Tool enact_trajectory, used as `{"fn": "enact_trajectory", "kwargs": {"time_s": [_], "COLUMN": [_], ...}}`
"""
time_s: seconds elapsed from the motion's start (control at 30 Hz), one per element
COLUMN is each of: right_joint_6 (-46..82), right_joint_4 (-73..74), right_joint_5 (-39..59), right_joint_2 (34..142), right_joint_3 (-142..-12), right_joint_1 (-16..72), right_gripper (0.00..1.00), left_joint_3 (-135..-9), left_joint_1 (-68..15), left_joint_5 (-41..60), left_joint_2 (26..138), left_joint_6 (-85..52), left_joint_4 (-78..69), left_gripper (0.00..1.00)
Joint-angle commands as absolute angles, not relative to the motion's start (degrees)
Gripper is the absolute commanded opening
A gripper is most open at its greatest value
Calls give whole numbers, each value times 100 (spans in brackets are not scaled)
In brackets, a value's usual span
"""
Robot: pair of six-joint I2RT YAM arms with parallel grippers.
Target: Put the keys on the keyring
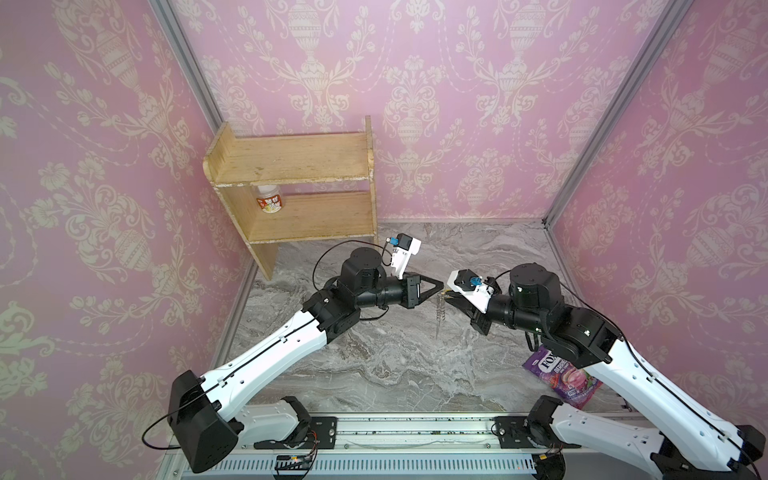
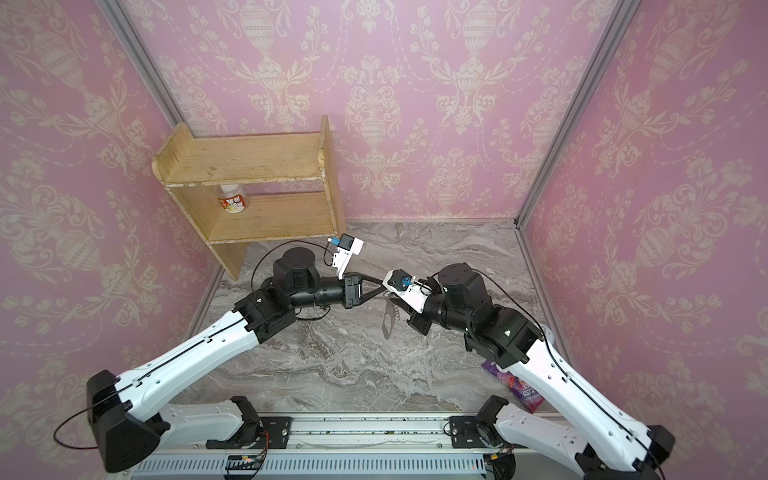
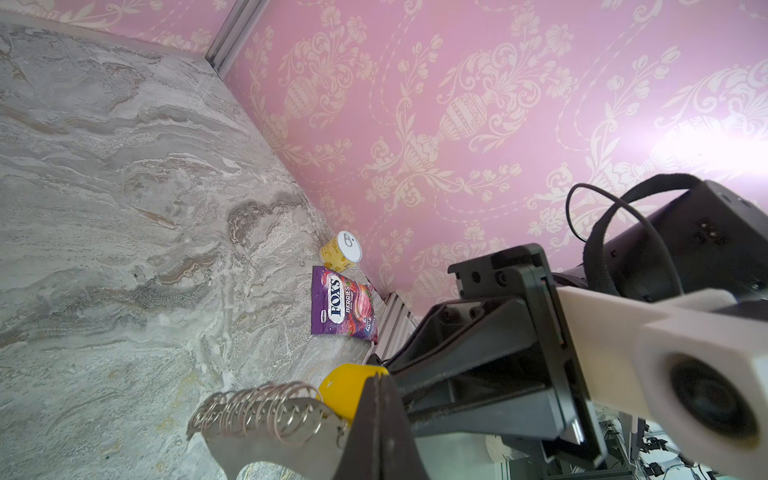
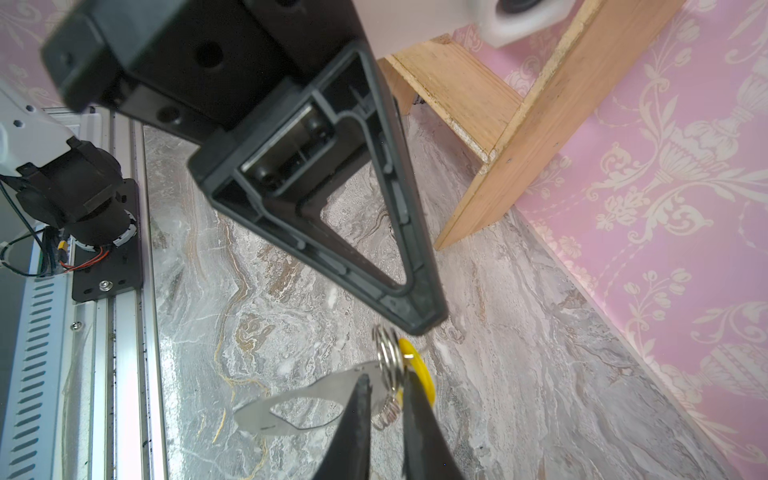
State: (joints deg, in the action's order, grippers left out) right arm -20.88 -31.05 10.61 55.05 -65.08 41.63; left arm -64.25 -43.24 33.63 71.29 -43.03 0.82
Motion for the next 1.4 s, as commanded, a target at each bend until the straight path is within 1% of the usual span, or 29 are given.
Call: {"fn": "enact_trajectory", "kwargs": {"time_s": [0.0, 0.2, 0.33, 0.4, 0.5, 0.53, 0.6, 0.73, 1.13, 1.37], "right_joint_6": [-1979, -1903, -1846, -1820, -1820, -1796, -1715, -1525, -1364, -1316], "right_joint_4": [-3087, -2981, -2882, -2857, -3016, -3091, -3179, -3195, -2827, -2633], "right_joint_5": [1296, 1263, 994, 871, 819, 867, 958, 1196, 1414, 1476], "right_joint_2": [5599, 5606, 5509, 5426, 5351, 5330, 5279, 5134, 5083, 5018], "right_joint_3": [-6618, -6607, -6553, -6530, -6580, -6596, -6564, -6370, -6101, -6081], "right_joint_1": [4141, 4137, 4138, 4134, 4137, 4139, 4134, 4136, 4080, 3874], "right_gripper": [16, 11, 9, 13, 26, 29, 29, 28, 27, 30], "left_joint_3": [-6513, -6505, -6490, -6446, -6394, -6390, -6390, -6292, -5618, -5520], "left_joint_1": [-4281, -4288, -4288, -4284, -4279, -4281, -4280, -4256, -4184, -4159], "left_joint_5": [3550, 3562, 3558, 3538, 3427, 3390, 3327, 3235, 3495, 3736], "left_joint_2": [7093, 7075, 7074, 7066, 7015, 7002, 6986, 6943, 6899, 6926], "left_joint_6": [-4406, -4422, -4419, -4442, -4443, -4440, -4438, -4577, -5582, -5697], "left_joint_4": [-238, -255, -219, -241, -246, -254, -274, -493, -2477, -2874], "left_gripper": [0, 0, 0, 0, 0, 0, 0, 0, 0, 0]}}
